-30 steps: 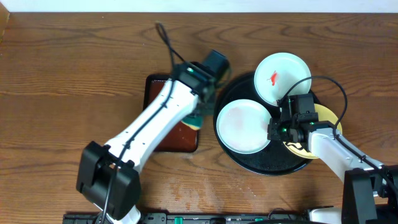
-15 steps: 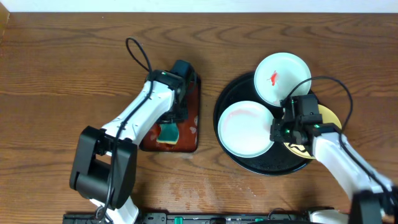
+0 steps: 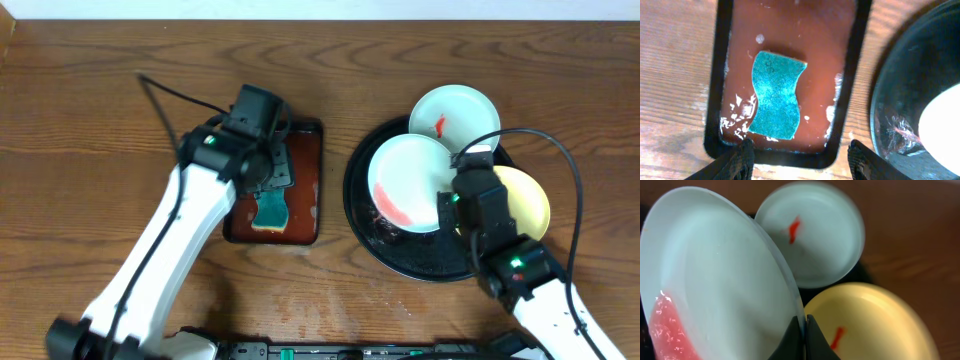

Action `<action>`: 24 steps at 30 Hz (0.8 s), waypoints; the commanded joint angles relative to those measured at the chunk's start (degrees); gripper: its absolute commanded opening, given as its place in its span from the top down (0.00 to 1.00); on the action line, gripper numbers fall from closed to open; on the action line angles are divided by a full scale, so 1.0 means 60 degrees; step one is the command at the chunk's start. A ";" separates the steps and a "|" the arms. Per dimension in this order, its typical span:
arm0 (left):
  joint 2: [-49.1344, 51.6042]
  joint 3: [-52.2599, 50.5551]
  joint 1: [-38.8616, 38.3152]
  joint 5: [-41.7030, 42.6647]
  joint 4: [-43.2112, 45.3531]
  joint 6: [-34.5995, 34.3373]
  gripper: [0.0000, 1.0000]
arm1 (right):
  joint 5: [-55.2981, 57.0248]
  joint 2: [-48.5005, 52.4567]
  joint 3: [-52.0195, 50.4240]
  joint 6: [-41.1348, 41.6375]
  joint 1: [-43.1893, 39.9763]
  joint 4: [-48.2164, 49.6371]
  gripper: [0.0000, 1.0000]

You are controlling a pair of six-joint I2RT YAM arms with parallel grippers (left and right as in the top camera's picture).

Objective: Clean dirty plates on tray and stack at the side

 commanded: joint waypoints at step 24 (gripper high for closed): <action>-0.1723 0.0171 0.0033 0.0087 -0.0055 0.0022 0.14 | 0.8593 -0.0091 0.0204 -0.6437 0.5752 0.3326 0.99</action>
